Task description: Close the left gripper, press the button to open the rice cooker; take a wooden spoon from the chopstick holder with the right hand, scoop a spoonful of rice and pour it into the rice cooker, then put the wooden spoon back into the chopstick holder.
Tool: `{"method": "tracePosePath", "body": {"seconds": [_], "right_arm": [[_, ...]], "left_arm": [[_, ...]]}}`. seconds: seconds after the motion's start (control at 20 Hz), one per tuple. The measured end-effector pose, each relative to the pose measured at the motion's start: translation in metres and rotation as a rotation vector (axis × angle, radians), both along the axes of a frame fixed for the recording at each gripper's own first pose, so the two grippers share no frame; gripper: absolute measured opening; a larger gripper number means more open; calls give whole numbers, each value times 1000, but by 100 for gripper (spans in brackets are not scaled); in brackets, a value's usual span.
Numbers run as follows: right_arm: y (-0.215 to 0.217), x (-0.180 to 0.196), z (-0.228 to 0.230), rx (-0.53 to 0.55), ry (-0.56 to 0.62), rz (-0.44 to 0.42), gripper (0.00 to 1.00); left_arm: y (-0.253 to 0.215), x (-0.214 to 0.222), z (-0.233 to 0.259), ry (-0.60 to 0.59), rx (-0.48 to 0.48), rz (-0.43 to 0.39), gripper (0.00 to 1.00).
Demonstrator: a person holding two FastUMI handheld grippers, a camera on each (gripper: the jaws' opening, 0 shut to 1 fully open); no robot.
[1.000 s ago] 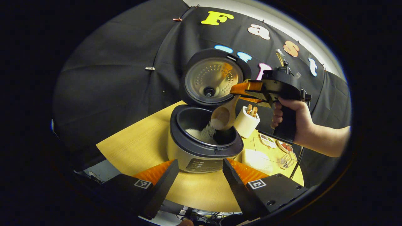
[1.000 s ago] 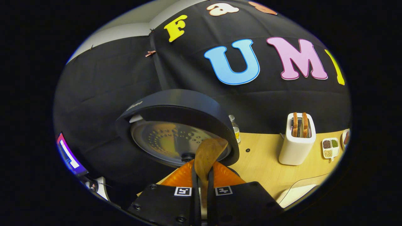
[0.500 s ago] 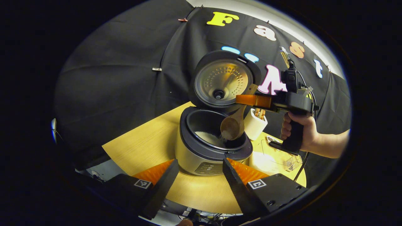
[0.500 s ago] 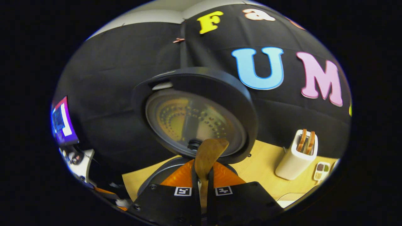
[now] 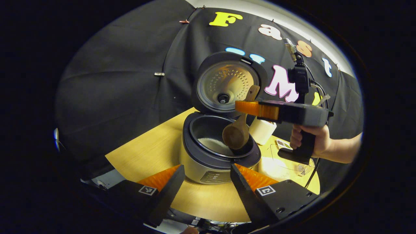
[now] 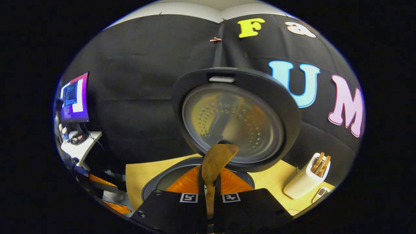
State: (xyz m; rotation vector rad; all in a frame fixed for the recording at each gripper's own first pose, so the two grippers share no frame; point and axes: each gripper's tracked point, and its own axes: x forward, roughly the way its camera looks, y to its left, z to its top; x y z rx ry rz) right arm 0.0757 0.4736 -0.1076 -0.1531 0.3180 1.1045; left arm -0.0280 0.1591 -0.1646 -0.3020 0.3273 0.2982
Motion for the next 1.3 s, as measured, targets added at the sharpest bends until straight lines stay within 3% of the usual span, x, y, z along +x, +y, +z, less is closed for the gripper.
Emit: {"method": "tracePosePath", "body": {"seconds": [0.05,0.3,0.7,1.0,1.3], "right_arm": [[-6,6,9,25,22,-29,12],[-60,48,50,135,85,-223,12],[-214,114,97,243,94,-544,12],[-344,148,91,301,132,-789,12],[-474,168,69,365,191,-1059,12]], "left_arm": [[-2,2,3,1,13,-6,96],[-24,16,16,-17,33,-52,96],[-73,50,41,-68,64,-144,96],[-107,71,54,-67,89,-179,95],[-137,87,63,-57,47,-190,95]]}}
